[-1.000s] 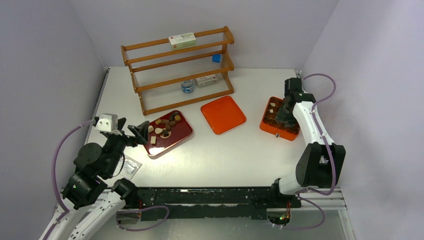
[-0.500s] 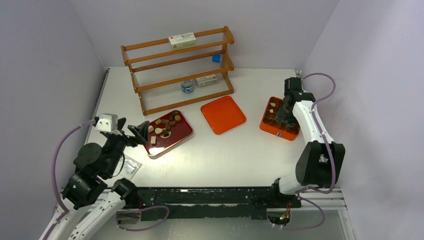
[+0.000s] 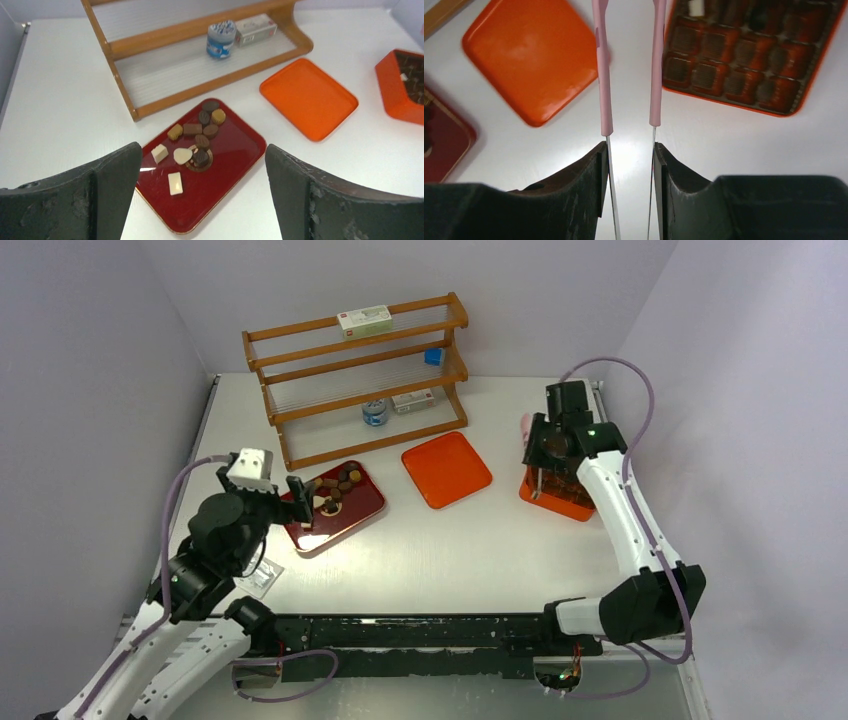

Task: Pack the chocolate
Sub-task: Place the fake chocolate in the packing bottle, then adjust the clamp.

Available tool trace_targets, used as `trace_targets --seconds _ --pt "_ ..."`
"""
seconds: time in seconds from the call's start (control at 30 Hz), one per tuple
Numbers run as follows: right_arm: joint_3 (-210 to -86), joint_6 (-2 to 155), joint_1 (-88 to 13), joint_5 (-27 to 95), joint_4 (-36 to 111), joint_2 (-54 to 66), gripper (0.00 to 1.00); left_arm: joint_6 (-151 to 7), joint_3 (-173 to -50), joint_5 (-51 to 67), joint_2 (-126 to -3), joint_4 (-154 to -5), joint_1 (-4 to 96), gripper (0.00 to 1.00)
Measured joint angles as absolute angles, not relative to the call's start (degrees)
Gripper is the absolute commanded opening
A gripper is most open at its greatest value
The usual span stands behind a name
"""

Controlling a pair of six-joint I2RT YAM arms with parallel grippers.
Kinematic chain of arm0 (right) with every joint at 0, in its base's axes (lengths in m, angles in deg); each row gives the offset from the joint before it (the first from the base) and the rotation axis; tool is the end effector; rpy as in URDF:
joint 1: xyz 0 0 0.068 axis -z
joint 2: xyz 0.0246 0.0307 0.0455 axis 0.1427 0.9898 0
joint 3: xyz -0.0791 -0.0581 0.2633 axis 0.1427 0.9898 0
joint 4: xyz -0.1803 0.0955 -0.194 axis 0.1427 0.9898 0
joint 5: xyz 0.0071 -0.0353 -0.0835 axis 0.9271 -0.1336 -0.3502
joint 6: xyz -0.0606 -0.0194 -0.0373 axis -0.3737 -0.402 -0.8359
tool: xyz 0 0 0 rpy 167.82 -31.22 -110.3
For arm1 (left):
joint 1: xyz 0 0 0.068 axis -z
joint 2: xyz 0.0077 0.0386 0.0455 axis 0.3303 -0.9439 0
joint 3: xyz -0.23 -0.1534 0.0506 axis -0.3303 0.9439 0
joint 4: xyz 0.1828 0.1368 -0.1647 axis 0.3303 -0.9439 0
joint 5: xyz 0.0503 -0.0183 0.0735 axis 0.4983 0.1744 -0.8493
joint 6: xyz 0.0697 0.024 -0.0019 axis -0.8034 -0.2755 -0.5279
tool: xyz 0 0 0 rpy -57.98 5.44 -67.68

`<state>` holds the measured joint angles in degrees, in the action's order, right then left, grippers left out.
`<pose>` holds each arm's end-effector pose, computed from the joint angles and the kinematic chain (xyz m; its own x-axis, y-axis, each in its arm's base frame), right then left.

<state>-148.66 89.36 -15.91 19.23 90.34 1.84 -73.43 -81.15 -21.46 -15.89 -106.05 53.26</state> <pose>0.3031 0.0327 0.3269 -0.7734 0.2343 -0.5890 0.2191 0.9707 0.0985 0.1342 -0.0638 0.3439 -0.1671 -0.0895 -0.9819 0.1986 0.9724 -0.1224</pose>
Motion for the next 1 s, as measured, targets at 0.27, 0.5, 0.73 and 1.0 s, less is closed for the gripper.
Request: trace_targets --seconds 0.27,0.5,0.73,1.0 --pt "-148.5 87.5 -29.0 23.9 87.5 0.6 0.39 -69.0 -81.4 -21.0 -20.2 -107.9 53.3 0.98" --pt "-144.3 87.2 -41.4 27.2 80.3 -0.7 0.38 -62.4 -85.4 -16.3 -29.9 -108.5 53.3 0.91" --pt "-142.8 86.6 -54.2 27.4 74.3 -0.6 0.37 -58.5 -95.9 -11.3 -42.2 -109.3 52.8 0.87" --pt "-144.3 84.0 -64.8 25.4 70.6 2.1 0.37 -54.9 -98.3 -2.1 -48.6 -107.8 47.8 0.81"
